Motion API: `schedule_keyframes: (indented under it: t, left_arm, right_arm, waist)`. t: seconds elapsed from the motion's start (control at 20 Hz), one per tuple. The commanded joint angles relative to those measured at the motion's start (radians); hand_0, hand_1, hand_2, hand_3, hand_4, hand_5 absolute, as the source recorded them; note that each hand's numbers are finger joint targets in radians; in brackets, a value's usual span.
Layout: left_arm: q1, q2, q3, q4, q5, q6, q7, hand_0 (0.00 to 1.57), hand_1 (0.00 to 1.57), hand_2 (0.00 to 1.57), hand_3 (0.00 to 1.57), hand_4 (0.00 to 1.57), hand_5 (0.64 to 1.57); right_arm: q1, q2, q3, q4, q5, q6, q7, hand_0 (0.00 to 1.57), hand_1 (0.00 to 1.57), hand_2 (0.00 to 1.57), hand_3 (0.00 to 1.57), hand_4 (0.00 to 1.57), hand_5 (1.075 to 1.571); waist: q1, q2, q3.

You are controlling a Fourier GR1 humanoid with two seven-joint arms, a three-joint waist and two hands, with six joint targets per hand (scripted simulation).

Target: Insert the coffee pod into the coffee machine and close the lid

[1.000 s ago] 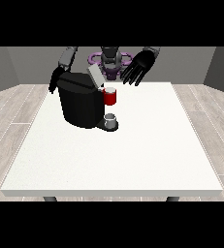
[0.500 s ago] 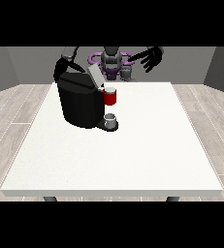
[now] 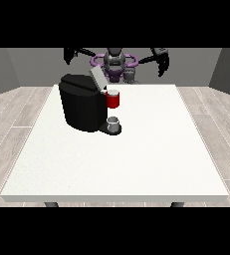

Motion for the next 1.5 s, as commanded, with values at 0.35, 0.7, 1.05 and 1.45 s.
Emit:
schedule_keyframes:
  t: [0.35,0.7,1.05,1.45]
  left_arm:
    - [0.138,-0.026,-0.138,-0.213,0.162,-0.018,0.12,0.0,0.0,0.0,0.0,0.41,1.571]
    - [0.164,-0.026,-0.198,-0.334,0.233,0.04,0.143,0.0,0.0,0.0,0.0,0.38,1.571]
    - [0.177,0.004,-0.194,-0.5,0.252,0.017,0.193,0.0,0.0,0.0,0.0,0.32,1.571]
    - [0.291,0.004,-0.231,-0.683,0.3,0.006,0.261,0.0,0.0,0.0,0.0,0.34,1.571]
  right_arm:
    - [-0.133,-0.085,-0.075,0.042,-0.041,0.045,0.096,0.0,0.0,0.0,0.0,0.0,1.571]
    - [-0.24,-0.078,-0.131,0.133,-0.14,0.089,0.128,0.0,0.0,0.0,0.0,0.19,1.571]
    - [-0.328,-0.049,-0.125,0.189,-0.15,0.055,0.095,0.0,0.0,0.0,0.0,0.07,1.571]
    - [-0.374,-0.05,-0.075,0.246,-0.121,0.075,0.112,0.0,0.0,0.0,0.0,0.0,1.571]
  waist:
    - [0.082,0.011,0.0007]
    - [0.1,0.109,0.0006]
    - [0.089,0.221,0.0006]
    - [0.087,0.232,0.0005]
